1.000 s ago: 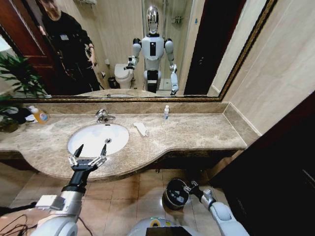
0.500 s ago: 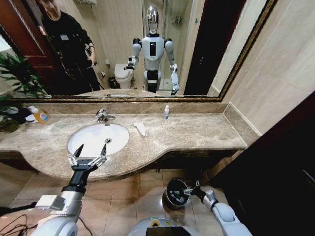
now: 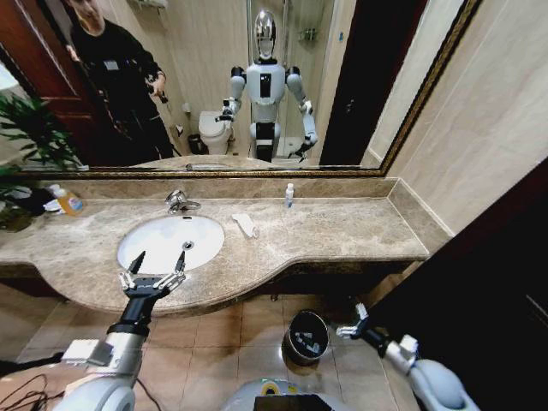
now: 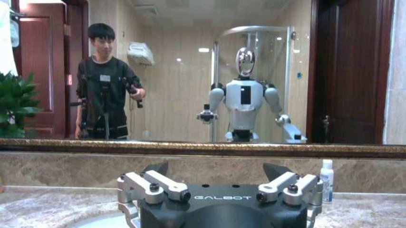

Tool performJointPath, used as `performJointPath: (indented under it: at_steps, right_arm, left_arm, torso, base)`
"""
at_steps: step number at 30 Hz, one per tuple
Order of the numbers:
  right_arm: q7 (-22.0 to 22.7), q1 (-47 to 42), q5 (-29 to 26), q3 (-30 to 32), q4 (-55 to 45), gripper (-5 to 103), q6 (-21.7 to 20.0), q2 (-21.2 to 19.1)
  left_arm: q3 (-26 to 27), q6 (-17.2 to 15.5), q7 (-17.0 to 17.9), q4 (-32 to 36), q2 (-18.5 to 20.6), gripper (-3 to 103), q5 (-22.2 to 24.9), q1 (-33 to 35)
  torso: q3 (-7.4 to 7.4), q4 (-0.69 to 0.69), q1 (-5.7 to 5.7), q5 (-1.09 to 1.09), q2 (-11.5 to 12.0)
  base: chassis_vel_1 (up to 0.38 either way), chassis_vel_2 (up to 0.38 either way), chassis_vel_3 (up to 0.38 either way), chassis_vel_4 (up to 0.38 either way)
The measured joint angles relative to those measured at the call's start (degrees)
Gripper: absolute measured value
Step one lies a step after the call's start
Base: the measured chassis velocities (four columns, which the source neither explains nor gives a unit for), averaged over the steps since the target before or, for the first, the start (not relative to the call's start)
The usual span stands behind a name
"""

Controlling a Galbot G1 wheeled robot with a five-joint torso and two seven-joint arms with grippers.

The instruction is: Pick up the trash from the sink and place it in the trash bin.

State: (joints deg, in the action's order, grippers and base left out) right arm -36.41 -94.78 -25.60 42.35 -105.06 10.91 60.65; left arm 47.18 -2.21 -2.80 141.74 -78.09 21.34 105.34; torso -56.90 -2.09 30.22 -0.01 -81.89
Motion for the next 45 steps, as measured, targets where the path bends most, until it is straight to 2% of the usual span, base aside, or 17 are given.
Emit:
performJointPath:
  at_steps: [1,2,4,5,7,10,11,13,14,16,18,21,25,29,37,41,45]
  right_arm:
    - [2.13,1.54,-0.87,-0.31,-1.55,100,-1.53,-0.48]
    - [2.13,1.54,-0.87,-0.31,-1.55,100,-1.53,-0.48]
    - [7.07,6.52,-2.27,-2.40,-3.94,100,-5.54,-1.36]
    - [7.07,6.52,-2.27,-2.40,-3.94,100,-5.54,-1.36]
    - [12.47,12.52,-3.55,-5.55,-4.37,100,-9.89,-2.46]
    - [15.07,14.72,-4.66,-7.01,-4.58,100,-12.38,-3.15]
    - [18.03,17.33,-5.30,-9.13,-4.52,100,-14.07,-3.89]
    - [22.09,22.13,-5.33,-13.59,-3.26,100,-15.18,-4.57]
    - [22.09,22.13,-5.33,-13.59,-3.26,100,-15.18,-4.57]
    - [25.36,27.59,-5.58,-19.31,-2.02,100,-16.12,-4.96]
    - [25.90,29.61,-5.93,-21.53,-1.51,100,-16.60,-5.03]
    - [25.14,39.52,-6.89,-31.00,4.03,100,-17.50,-4.92]
    - [26.06,44.96,-7.78,-34.48,7.69,100,-18.17,-4.13]
    - [32.44,55.78,-9.05,-39.75,16.10,100,-19.57,-1.13]
    - [37.93,62.34,-9.81,-41.64,25.66,100,-20.56,1.99]
    - [39.53,62.40,-9.52,-39.85,28.21,100,-19.22,2.18]
    - [39.72,64.38,-9.64,-40.42,30.97,100,-18.85,3.80]
  left_arm:
    - [0.00,0.00,0.00,0.00,0.00,100,0.00,0.00]
    - [0.00,0.00,0.00,0.00,0.00,100,0.00,0.00]
    - [0.00,0.00,0.00,0.00,0.00,100,0.00,0.00]
    - [0.00,0.00,0.00,0.00,0.00,100,0.00,0.00]
    - [0.00,0.00,0.00,0.00,0.00,100,0.00,0.00]
    - [0.00,0.00,0.00,0.00,0.00,100,0.00,0.00]
    - [0.00,0.00,0.00,0.00,0.00,100,0.00,0.00]
    - [0.00,0.00,0.00,0.01,0.00,100,0.00,0.00]
    - [0.00,0.00,0.00,0.01,0.00,100,0.00,0.00]
    - [0.00,0.00,0.00,0.00,0.00,100,0.00,0.00]
    - [0.00,0.00,0.00,0.00,0.00,100,0.00,0.00]
    - [0.00,0.00,0.00,0.00,0.01,100,0.00,0.00]
    - [0.00,0.00,0.00,0.01,0.00,100,0.00,0.00]
    - [0.00,0.00,-0.01,0.00,0.00,100,0.00,0.00]
    - [0.00,0.00,0.00,0.00,0.00,100,0.00,0.00]
    - [0.00,0.00,0.00,0.00,0.00,100,0.00,0.00]
    - [0.00,0.00,0.00,0.00,0.00,100,0.00,0.00]
  torso:
    - [0.00,0.00,0.00,0.01,0.00]
    - [0.00,0.00,0.00,0.01,0.00]
    - [0.00,-0.03,0.01,0.02,0.00]
    - [0.00,-0.03,0.01,0.02,0.00]
    - [-0.01,-0.05,0.01,0.02,0.01]
    - [-0.01,-0.04,0.01,0.01,0.01]
    - [-0.01,0.01,0.01,-0.01,0.00]
    - [-0.01,-0.01,0.01,0.01,0.00]
    - [-0.01,-0.01,0.01,0.01,0.00]
    - [-0.01,-0.03,0.01,0.01,0.01]
    - [-0.01,-0.02,0.01,0.01,0.01]
    - [-0.01,-0.03,0.01,0.01,0.01]
    - [-0.01,-0.02,0.01,0.01,0.01]
    - [-0.01,-0.03,0.02,0.00,0.01]
    - [-0.01,-0.03,0.02,0.01,0.01]
    - [0.00,0.01,0.01,-0.02,0.01]
    - [0.00,-0.01,0.01,0.01,0.01]
  base:
    - [0.000,0.000,0.000,0.000]
    - [0.000,0.000,0.000,0.000]
    - [0.000,0.000,0.000,0.000]
    - [0.000,0.000,0.000,0.000]
    - [0.000,0.000,0.000,0.000]
    - [0.000,0.000,0.000,0.000]
    - [0.000,0.000,0.000,0.000]
    - [0.000,0.000,0.000,0.000]
    - [0.000,0.000,0.000,0.000]
    - [0.000,0.000,0.000,0.000]
    - [0.000,0.000,0.000,0.000]
    - [0.000,0.000,0.000,0.000]
    - [0.000,0.000,0.000,0.000]
    - [0.000,0.000,0.000,0.000]
    - [0.000,0.000,0.000,0.000]
    - [0.000,0.000,0.000,0.000]
    - [0.000,0.000,0.000,0.000]
